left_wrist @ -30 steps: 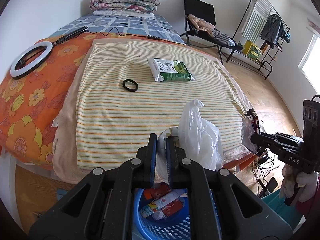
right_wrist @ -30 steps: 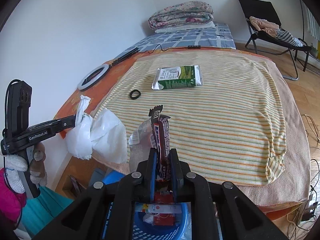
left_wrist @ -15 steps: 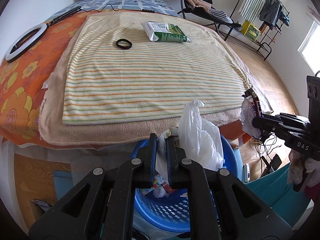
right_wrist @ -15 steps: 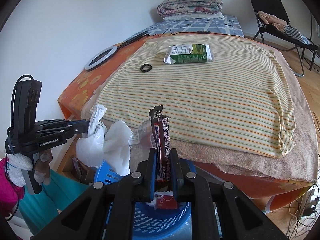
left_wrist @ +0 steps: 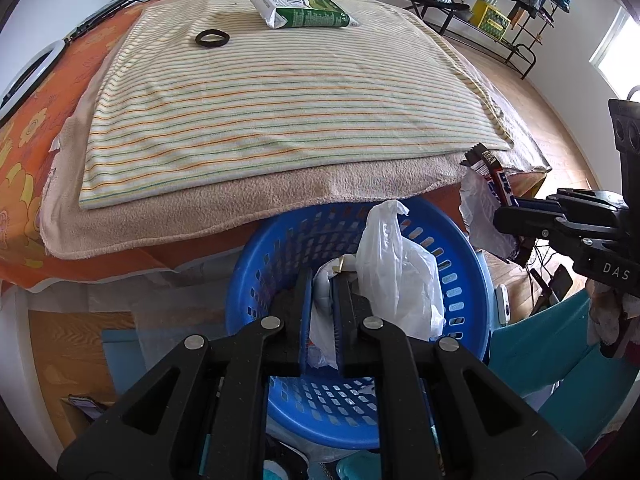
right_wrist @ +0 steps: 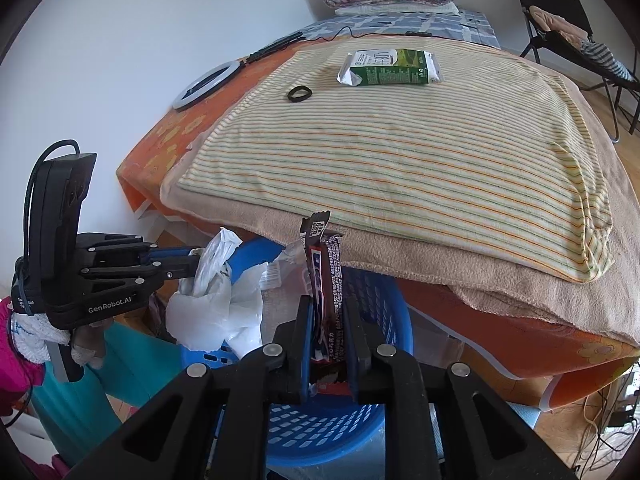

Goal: Collect trash
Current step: 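Carry the plastic bag and candy bar over the blue basket with both tools, then open both tools to drop the bag and candy bar into the basket, then move both tools back over the towel toward the milk carton and hair tie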

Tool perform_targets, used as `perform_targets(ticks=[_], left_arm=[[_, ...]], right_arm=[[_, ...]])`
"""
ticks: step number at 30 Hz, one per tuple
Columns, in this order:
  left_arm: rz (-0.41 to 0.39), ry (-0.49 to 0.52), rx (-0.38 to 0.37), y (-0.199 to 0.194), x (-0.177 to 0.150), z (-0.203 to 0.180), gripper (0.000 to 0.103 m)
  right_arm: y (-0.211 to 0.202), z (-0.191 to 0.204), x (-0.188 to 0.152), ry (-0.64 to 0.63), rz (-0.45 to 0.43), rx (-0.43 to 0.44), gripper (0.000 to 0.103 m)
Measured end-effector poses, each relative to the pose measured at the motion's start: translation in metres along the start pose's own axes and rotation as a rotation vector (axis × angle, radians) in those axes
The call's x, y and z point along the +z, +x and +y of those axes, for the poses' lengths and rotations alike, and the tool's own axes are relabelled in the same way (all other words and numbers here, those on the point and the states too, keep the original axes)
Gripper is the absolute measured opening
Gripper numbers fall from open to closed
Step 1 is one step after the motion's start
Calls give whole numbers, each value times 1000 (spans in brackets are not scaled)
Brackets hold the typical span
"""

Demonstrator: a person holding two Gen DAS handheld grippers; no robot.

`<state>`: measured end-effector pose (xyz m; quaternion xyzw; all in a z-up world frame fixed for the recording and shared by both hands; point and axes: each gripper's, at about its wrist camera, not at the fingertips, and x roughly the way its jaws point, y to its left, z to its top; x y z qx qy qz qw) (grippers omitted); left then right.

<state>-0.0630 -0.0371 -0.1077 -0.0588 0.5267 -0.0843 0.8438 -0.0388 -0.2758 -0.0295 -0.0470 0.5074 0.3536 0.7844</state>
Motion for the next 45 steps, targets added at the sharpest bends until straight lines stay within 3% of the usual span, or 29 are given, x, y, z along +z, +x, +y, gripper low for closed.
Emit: perform_targets(ticks=[9, 11, 13, 14, 17, 21, 24, 27, 34, 45], left_arm=[[28, 10, 0, 7, -2, -3, 7], [36, 9, -5, 9, -2, -3, 12], [40, 10, 1, 10, -3, -3, 34], [35, 11, 3, 10, -3, -3, 40], [33, 13, 2, 9, -3, -4, 43], [43, 5, 5, 12, -4, -3, 43], [45, -2, 5, 14, -3, -2, 45], [37, -9, 9, 13, -2, -1, 59], [32, -39, 13, 12, 4, 5, 61], [1, -64, 7, 1, 19, 9, 61]], right_arm=[[12, 3, -7, -9, 50, 9, 18], [14, 3, -9, -10, 58, 14, 21], [16, 5, -10, -12, 67, 19, 24], [17, 5, -11, -13, 72, 20, 24], [19, 6, -12, -13, 83, 15, 30], [20, 4, -13, 6, 86, 2, 57], [20, 1, -12, 17, 85, -4, 63], [19, 1, -12, 22, 83, -12, 71], [16, -2, -8, 36, 60, -20, 86], [14, -5, 1, 53, 51, -35, 88]])
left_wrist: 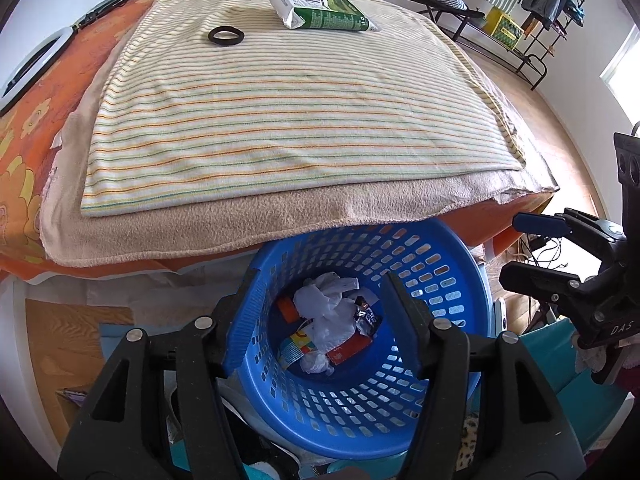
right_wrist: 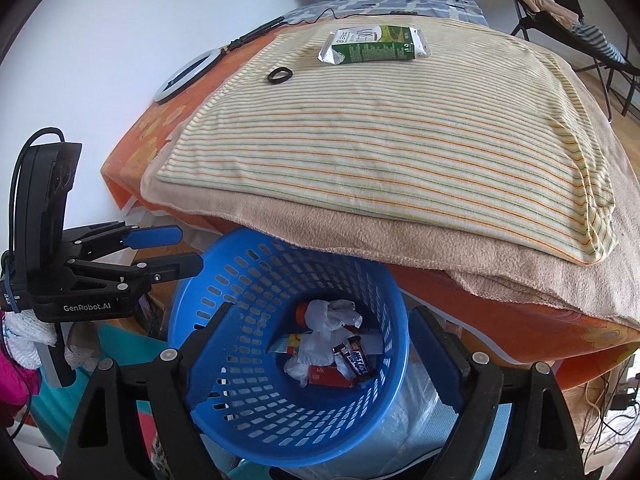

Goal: Collect trash
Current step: 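Move both tools back over the towel toward the milk carton and hair tie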

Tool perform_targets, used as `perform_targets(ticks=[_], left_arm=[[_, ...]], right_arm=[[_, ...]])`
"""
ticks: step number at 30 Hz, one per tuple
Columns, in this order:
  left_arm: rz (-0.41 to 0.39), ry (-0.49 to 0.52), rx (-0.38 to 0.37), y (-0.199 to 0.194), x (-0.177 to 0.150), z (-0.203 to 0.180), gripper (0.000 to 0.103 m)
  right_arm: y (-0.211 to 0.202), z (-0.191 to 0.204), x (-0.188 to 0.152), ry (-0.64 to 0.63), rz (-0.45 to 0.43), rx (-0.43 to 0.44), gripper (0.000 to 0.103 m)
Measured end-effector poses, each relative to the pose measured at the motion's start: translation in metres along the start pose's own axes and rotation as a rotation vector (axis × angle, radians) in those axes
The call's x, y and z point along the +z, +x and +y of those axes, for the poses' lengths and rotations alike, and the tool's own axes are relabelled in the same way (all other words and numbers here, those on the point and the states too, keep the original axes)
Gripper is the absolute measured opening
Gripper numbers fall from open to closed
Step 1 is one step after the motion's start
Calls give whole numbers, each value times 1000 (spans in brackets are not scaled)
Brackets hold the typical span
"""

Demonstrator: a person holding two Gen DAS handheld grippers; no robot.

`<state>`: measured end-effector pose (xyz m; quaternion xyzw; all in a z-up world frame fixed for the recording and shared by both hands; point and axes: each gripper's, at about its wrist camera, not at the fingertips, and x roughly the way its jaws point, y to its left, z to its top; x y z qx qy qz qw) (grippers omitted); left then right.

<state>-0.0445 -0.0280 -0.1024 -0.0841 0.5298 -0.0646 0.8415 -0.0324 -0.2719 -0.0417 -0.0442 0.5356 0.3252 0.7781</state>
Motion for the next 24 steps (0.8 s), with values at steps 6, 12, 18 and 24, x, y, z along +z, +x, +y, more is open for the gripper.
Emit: perform_targets(ticks=[6, 12, 18, 24], left_arm=[[-54, -6, 4, -15, 32, 4, 62], [-113, -17, 31, -25, 77, 19, 62], [-147, -59, 59, -18, 117, 45, 62], [-163, -70, 72, -4, 150, 63, 61]], right_arm=[[-15, 1, 18, -4, -47, -22, 92], [-32, -4, 51, -16, -138, -47, 102], [-34, -24, 98, 29, -189, -39, 102], [-24, -52, 150, 81, -211, 0, 101]])
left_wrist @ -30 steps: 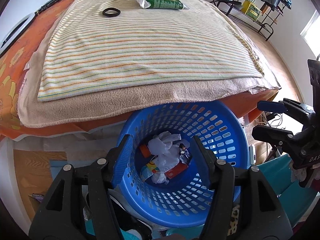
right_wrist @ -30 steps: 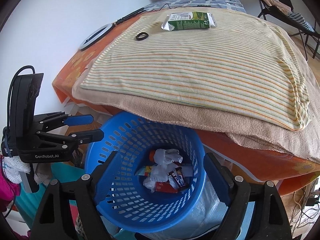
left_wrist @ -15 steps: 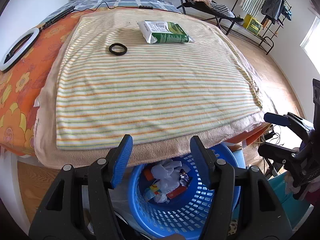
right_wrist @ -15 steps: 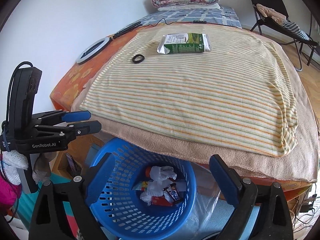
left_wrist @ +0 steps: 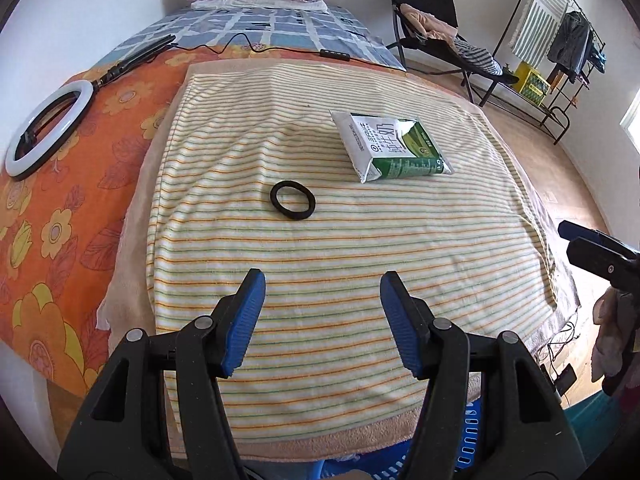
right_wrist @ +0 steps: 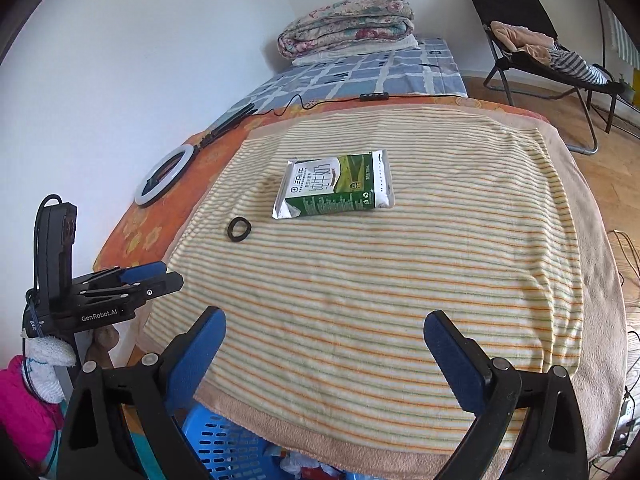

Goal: Collect trash
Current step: 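Move both tools back over the towel toward the milk carton and hair tie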

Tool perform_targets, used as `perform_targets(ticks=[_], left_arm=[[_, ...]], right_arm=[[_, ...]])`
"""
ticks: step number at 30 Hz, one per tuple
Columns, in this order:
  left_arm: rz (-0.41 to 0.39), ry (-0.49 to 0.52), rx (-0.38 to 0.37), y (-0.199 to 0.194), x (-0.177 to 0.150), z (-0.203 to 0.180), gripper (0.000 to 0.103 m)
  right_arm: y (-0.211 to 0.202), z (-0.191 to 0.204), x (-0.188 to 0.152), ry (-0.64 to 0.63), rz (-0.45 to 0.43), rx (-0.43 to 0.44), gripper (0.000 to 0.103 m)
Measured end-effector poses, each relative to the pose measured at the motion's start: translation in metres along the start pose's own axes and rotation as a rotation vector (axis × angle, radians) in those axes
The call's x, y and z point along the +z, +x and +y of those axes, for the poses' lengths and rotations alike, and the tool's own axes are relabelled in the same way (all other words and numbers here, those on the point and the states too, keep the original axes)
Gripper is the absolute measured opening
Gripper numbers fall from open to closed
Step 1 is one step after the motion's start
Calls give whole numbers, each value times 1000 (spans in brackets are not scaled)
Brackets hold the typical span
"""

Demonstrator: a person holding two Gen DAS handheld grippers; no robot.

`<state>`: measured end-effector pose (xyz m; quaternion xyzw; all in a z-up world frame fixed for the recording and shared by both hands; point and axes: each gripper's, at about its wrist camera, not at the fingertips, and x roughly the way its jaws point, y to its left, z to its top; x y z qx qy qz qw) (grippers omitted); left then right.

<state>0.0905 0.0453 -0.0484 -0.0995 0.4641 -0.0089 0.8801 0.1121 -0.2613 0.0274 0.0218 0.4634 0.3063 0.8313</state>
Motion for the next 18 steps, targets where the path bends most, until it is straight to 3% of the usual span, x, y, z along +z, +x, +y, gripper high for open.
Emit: perform_targets(ticks=[4, 9, 12, 16, 18], left_arm=[[-1, -19, -4, 16, 19, 12, 61], [24, -54, -37, 40, 35, 25, 50], [41, -34, -31, 54, 41, 25, 50], [65, -9, -25, 70, 47, 24, 39], [71, -1, -20, 77, 49, 26, 39]], right_arm=[[15, -8, 34, -12, -12, 14, 99], [39, -13, 70, -38, -9, 26, 96], [54, -13, 89, -62, -5, 32, 95], [78, -9, 116, -92, 1, 39, 93], [91, -6, 127, -108, 6, 46, 89]])
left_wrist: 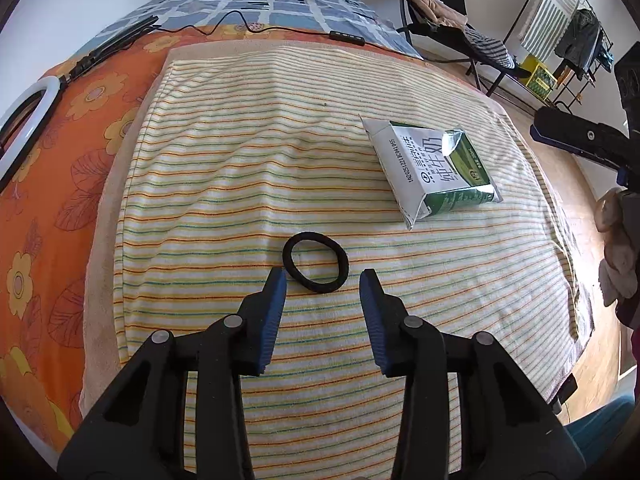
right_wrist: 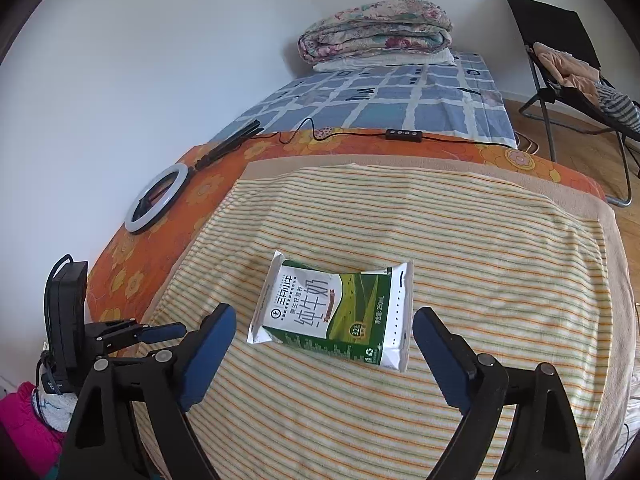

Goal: Collect trash
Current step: 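Move both tools back over the towel toward the milk carton and hair tie, then grasp the black hair tie with the left tool while the right tool grasps the milk carton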

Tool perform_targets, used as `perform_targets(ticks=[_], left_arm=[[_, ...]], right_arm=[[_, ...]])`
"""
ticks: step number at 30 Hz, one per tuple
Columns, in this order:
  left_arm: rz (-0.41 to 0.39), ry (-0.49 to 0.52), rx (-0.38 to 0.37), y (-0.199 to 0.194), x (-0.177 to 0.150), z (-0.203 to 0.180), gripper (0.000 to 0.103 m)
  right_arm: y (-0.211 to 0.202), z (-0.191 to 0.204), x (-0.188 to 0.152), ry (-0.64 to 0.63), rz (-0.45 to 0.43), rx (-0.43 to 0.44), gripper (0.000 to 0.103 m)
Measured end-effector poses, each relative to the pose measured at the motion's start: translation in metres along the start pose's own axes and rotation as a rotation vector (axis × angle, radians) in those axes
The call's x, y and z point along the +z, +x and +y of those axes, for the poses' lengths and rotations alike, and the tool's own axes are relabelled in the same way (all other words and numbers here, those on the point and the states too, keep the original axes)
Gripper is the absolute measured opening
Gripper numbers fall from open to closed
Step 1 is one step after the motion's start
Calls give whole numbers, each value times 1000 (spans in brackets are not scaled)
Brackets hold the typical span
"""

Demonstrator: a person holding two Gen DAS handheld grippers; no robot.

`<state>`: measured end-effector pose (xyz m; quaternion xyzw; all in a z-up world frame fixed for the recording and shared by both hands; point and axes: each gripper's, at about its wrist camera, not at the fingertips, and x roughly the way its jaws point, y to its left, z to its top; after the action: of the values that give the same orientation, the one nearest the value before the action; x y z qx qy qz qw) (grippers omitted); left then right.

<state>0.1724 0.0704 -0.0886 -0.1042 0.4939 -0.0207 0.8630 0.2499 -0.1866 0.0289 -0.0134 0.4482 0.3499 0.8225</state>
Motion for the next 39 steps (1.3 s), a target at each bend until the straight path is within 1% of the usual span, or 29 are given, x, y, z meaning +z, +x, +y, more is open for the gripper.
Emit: perform_targets(ticks=[1, 5, 7, 9, 13, 15, 18, 19, 24, 26, 28, 29, 31, 33, 35, 39], left_arm=[[2, 1, -2, 3, 1, 1, 39], [8, 6, 13, 11, 5, 5, 39], [16, 5, 16, 15, 6, 8, 34], [22, 2, 17, 18, 6, 11, 33], [19, 31, 42, 20, 6, 9, 26], [16, 41, 49, 21, 6, 8, 25], [14, 50, 64, 21, 5, 7, 11], [14, 50, 65, 21, 5, 8, 11], [9, 46, 68, 19, 3, 9, 7], [8, 40, 68, 19, 3, 9, 7], [6, 36, 70, 19, 4, 9, 7], [5, 34, 70, 18, 3, 9, 6], [4, 32, 69, 18, 3, 9, 6], [0, 30, 69, 17, 3, 9, 5], [-4, 30, 70, 15, 2, 9, 5], [-18, 22, 70, 9, 2, 10, 4]], right_arm=[[7, 0, 5, -6, 7, 5, 87], [36, 2, 22, -26, 28, 12, 87], [49, 1, 29, -35, 36, -2, 87], [62, -2, 35, -34, 52, 0, 87], [83, -11, 40, 8, 79, 4, 87], [93, -14, 38, 12, 112, 6, 87], [102, -16, 32, -15, 171, -30, 87], [102, -16, 29, -22, 185, -33, 87], [89, -17, 8, -21, 252, 68, 87], [84, -11, -1, -60, 271, 78, 88], [83, 1, -10, -134, 286, 44, 98], [83, 9, -15, -187, 289, 8, 100], [86, 24, -22, -294, 282, -58, 100], [93, 33, -27, -353, 281, -125, 100], [101, 34, -27, -350, 283, -160, 100], [113, 29, -26, -299, 279, -200, 100]])
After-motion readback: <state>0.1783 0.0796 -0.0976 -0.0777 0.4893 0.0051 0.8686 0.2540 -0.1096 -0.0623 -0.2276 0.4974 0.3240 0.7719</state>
